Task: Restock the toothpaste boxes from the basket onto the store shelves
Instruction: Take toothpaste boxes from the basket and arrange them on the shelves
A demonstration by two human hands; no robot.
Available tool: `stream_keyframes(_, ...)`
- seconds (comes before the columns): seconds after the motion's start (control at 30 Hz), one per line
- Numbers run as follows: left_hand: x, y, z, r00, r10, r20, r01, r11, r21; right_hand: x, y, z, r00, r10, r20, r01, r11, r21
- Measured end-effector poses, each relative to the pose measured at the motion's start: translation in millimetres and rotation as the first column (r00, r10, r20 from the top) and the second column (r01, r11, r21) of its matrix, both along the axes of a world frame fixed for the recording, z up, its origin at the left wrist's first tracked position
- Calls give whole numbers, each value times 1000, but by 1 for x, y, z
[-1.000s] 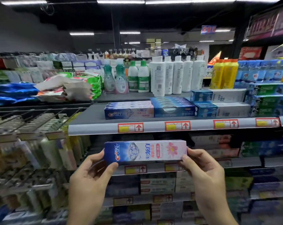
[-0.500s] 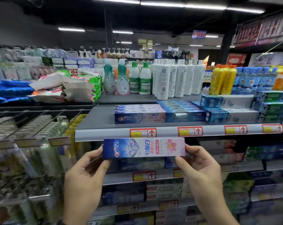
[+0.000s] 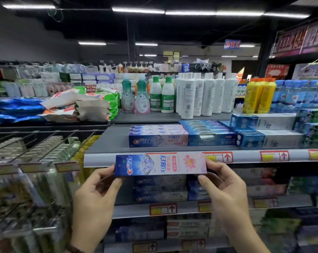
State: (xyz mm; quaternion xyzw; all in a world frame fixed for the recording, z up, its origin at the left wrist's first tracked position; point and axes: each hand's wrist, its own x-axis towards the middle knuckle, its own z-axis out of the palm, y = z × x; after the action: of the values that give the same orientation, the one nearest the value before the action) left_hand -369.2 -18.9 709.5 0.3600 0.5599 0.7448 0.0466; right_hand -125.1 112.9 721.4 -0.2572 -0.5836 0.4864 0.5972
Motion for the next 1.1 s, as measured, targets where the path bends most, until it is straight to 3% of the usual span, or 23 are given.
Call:
stream_keyframes(0.37,1,16,4,974,-221,47,215,970,116,4,17,-5,1000,26,-15,-26,1000,0)
stream_keyframes(0.53,3,19,8,984,-172,42,166,980,113,3,22,-5,1000,26,-11,-27,999,-25)
stream_keyframes(0.83,3,18,18,963,-192,187,172,978,115,-1,24,1,996,78,-35,-78,997,-5)
stream_keyframes(1.1,-1,18,13,986,-135,96,134,991,17,-5,19,6,1000,11,6,-12,999,42)
